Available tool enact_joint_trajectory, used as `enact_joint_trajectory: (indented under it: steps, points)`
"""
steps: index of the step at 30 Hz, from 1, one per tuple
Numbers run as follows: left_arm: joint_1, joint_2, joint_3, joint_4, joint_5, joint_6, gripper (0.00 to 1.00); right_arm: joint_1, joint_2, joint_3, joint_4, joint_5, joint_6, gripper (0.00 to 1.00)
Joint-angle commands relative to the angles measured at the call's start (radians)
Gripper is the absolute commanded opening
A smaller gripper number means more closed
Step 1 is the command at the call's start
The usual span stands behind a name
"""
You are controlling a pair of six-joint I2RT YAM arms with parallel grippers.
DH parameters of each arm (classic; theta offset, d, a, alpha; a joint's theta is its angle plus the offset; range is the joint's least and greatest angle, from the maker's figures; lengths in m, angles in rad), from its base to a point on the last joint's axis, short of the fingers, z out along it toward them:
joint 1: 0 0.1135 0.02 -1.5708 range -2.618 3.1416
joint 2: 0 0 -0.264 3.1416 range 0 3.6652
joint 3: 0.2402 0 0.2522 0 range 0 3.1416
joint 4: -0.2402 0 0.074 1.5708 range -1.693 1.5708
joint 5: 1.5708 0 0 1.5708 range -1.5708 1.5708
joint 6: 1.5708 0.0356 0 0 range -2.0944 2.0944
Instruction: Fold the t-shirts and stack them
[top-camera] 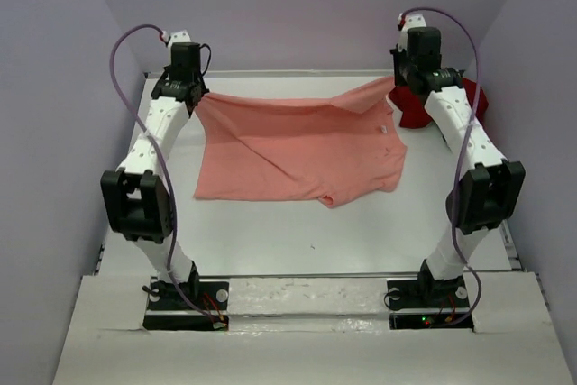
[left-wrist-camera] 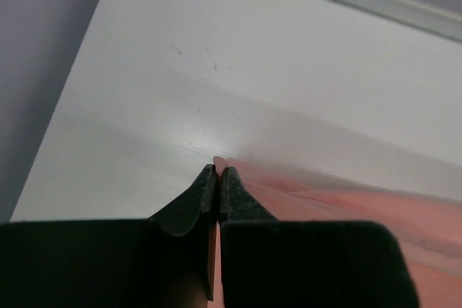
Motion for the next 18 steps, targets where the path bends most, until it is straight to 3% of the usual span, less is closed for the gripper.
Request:
enact_joint_trajectory:
  steps: [1,5,10,18]
  points:
    - [-0.03,-0.277,0.008,0.076,0.025,0.08,0.0,0.041,-0.218,0.133,-0.006,0.068,-0.027,0.0]
    - [-0.037,-0.449,0.01,0.073,0.04,0.1,0.0,0.117,-0.425,-0.02,0.116,0.166,-0.084,0.0]
    - [-0.205,-0.618,-0.005,0.079,-0.099,0.173,0.0,0.422,-0.611,-0.158,0.226,0.428,-0.24,0.0]
    - [-0.266,-0.889,-0.067,0.033,-0.166,0.18,0.0,0.556,-0.796,-0.158,0.213,0.724,-0.398,0.0]
